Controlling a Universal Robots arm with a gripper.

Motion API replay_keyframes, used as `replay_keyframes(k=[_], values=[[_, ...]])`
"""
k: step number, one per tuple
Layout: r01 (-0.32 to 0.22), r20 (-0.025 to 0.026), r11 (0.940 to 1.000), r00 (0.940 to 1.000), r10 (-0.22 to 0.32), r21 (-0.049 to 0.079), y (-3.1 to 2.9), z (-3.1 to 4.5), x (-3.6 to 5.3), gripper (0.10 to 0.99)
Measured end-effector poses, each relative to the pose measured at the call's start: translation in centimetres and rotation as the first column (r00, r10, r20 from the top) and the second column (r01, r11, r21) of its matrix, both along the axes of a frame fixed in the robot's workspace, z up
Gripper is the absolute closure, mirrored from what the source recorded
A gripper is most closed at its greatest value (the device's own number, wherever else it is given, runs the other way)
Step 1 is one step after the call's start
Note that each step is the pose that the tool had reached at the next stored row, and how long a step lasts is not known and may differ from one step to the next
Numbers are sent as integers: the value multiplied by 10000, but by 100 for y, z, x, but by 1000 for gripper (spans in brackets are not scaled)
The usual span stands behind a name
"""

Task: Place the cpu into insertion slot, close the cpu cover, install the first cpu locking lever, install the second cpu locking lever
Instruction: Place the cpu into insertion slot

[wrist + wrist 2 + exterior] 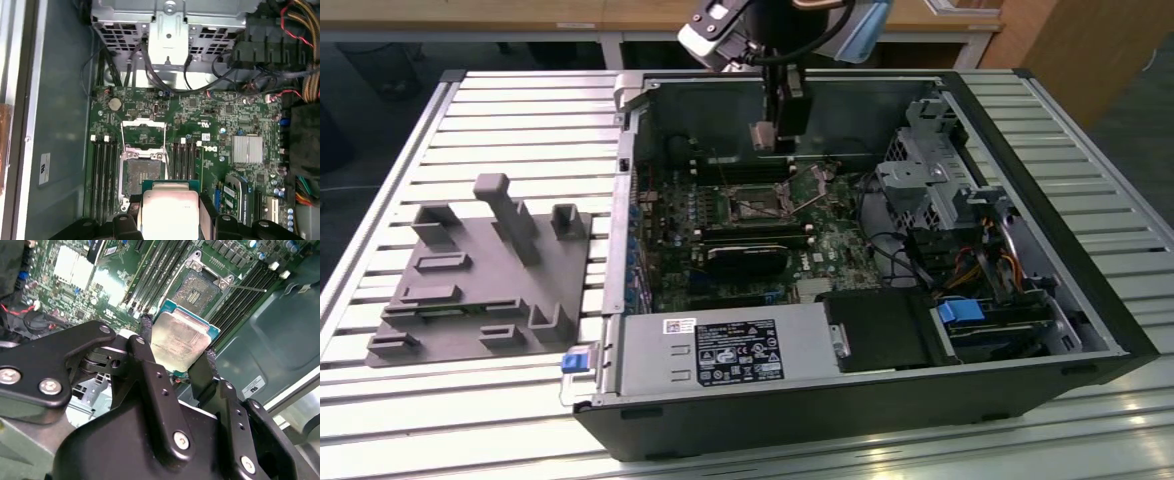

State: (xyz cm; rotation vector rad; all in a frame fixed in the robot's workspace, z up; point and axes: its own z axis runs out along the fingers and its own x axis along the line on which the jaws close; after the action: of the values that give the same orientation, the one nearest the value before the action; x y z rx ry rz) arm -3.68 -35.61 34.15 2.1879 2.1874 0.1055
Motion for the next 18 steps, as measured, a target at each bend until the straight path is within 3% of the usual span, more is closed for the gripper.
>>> replay_keyframes(k=[7, 12, 18], values=[[289, 0, 9996, 9996, -289, 0, 16, -76, -7, 545], [-478, 0, 9989, 9989, 478, 16, 16, -138, -9, 545], [-503, 0, 9987, 9987, 503, 12, 16, -151, -9, 545]])
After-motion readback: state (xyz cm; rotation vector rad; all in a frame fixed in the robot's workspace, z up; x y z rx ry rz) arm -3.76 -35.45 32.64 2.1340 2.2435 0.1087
